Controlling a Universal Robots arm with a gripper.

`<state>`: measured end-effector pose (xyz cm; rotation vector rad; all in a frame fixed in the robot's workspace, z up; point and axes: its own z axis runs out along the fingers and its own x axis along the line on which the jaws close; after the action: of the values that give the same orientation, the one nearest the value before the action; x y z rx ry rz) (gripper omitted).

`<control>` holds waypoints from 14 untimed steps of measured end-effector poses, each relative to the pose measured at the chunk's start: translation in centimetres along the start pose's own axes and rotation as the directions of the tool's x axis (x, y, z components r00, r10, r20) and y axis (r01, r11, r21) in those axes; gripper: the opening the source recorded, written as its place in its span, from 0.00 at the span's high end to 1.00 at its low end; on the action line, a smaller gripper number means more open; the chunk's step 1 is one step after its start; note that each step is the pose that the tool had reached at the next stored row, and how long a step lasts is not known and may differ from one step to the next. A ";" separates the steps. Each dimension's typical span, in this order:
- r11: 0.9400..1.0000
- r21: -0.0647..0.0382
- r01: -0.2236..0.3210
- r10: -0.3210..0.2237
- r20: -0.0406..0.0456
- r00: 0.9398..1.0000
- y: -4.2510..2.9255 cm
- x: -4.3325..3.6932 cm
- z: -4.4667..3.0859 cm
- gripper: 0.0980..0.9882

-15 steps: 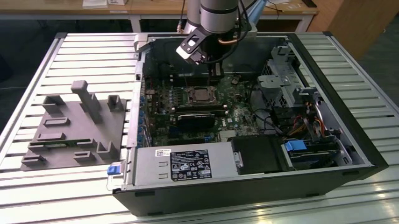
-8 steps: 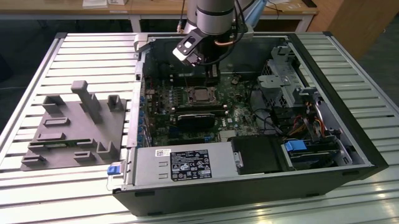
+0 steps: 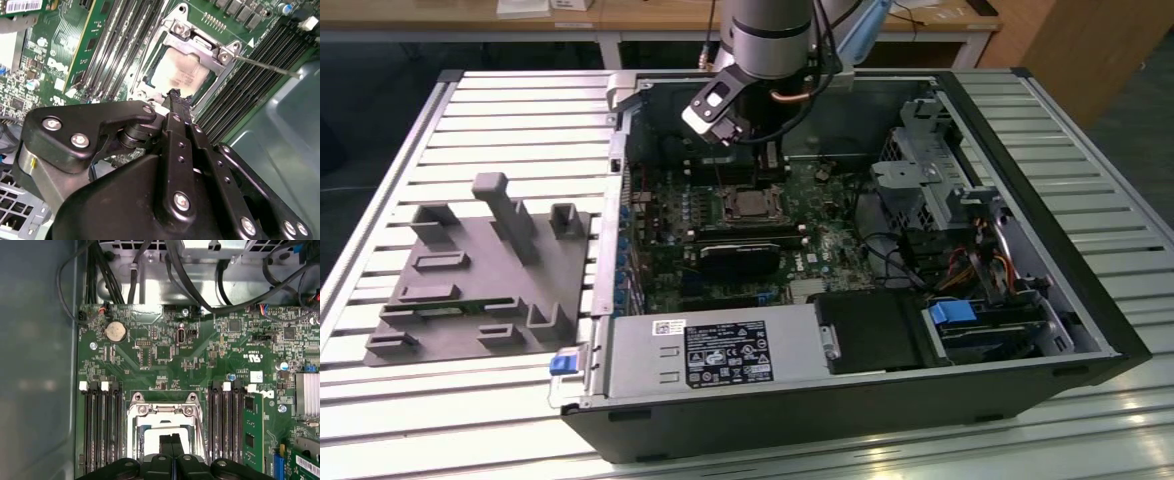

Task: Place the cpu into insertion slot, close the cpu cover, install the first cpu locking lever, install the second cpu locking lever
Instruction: 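Close the cpu cover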

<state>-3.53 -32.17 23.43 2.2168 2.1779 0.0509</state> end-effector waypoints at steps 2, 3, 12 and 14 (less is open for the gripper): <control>1.000 0.000 0.000 0.000 0.000 1.000 -0.20 -0.02 0.12 1.00; 1.000 0.000 0.000 0.000 0.000 1.000 -0.29 -0.03 0.18 1.00; 1.000 0.000 0.000 0.000 0.000 1.000 -0.81 -0.11 0.94 1.00; 1.000 0.000 0.000 0.000 0.000 1.000 -0.86 -0.11 1.07 1.00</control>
<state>-4.34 -32.27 22.32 2.2169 2.1779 0.0511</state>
